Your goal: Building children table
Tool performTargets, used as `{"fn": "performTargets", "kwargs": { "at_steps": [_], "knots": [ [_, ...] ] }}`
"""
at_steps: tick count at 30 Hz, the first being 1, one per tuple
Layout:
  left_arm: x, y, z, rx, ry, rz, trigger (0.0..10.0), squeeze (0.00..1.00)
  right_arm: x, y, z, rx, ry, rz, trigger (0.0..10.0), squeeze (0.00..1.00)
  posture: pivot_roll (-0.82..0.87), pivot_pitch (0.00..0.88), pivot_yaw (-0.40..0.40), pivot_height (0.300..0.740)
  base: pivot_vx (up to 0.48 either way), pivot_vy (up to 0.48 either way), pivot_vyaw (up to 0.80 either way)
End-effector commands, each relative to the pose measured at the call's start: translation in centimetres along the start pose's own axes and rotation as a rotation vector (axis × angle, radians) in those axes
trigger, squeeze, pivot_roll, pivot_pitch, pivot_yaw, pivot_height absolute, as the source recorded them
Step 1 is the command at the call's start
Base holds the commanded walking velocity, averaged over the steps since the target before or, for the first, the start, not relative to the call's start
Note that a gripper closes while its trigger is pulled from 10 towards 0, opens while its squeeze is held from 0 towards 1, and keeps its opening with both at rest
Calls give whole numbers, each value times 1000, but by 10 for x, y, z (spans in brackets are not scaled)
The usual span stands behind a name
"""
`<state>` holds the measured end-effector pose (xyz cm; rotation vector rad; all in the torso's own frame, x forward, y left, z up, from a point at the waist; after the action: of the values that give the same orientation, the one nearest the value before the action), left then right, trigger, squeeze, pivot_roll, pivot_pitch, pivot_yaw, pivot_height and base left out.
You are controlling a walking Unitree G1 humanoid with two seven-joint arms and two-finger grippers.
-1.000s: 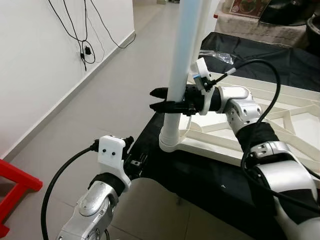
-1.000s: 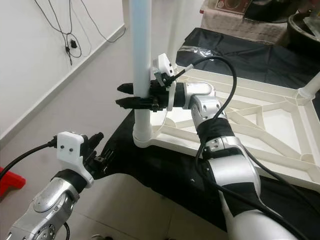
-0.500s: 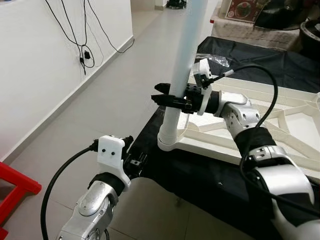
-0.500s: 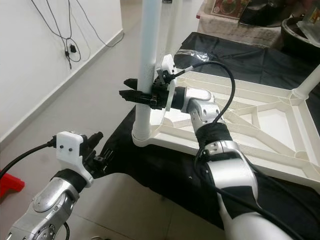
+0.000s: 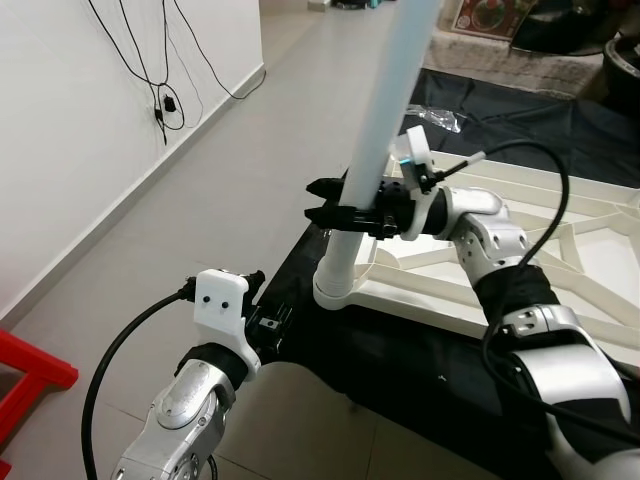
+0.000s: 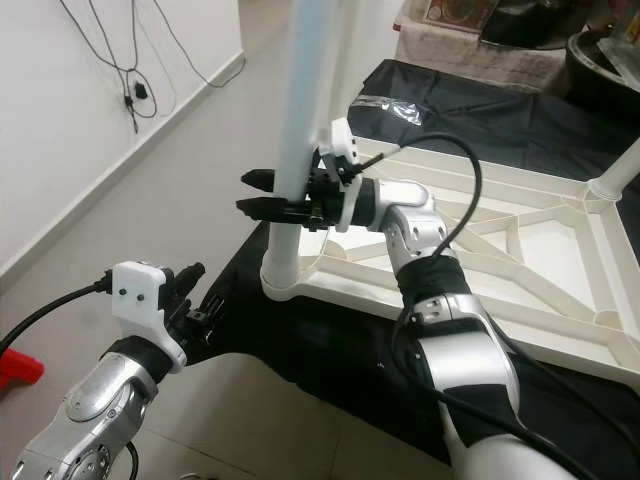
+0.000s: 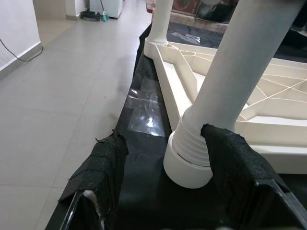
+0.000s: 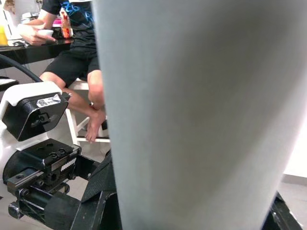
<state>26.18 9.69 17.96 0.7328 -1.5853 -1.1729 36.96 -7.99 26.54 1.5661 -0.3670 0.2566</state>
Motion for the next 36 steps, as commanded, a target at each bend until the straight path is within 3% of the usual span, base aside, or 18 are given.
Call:
{"fn": "performTargets", "kwargs": {
  "at_steps": [1,14,23,31,36],
  "knots": [
    [-1,-2,2,-6,10,-2,10000,0,-23,-49,-4,-137,52,-161,10000,0,146,197,-55,740,0,0,0],
    [1,-3,7,-17,16,-3,10000,0,-30,-43,-7,-74,181,-168,10000,0,164,216,-54,740,0,0,0],
    [5,-2,10,-18,13,-2,10000,0,-27,-34,-15,-62,221,-127,10000,0,179,249,-64,740,0,0,0],
    [11,0,18,-28,15,7,10000,0,-23,-17,-36,-58,292,-38,10000,0,211,298,-73,740,0,0,0],
    [10,-2,20,-37,20,8,10000,0,-25,-18,-38,-50,297,-29,10000,0,206,296,-68,740,0,0,0]
  ]
}}
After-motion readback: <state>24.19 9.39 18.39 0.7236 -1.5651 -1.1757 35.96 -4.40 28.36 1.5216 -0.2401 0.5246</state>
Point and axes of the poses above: a point about 5 cm out from each wrist's last joint towards the gripper, its own z axis pointing back from the gripper into the wrist, its own y axis along the axis of the wrist's last joint, x = y × z, the point moved 3 cm from there along -z, pointing out of the wrist towards the gripper, and after that the axes turned 13 degrees about z, right-handed, at the moved point
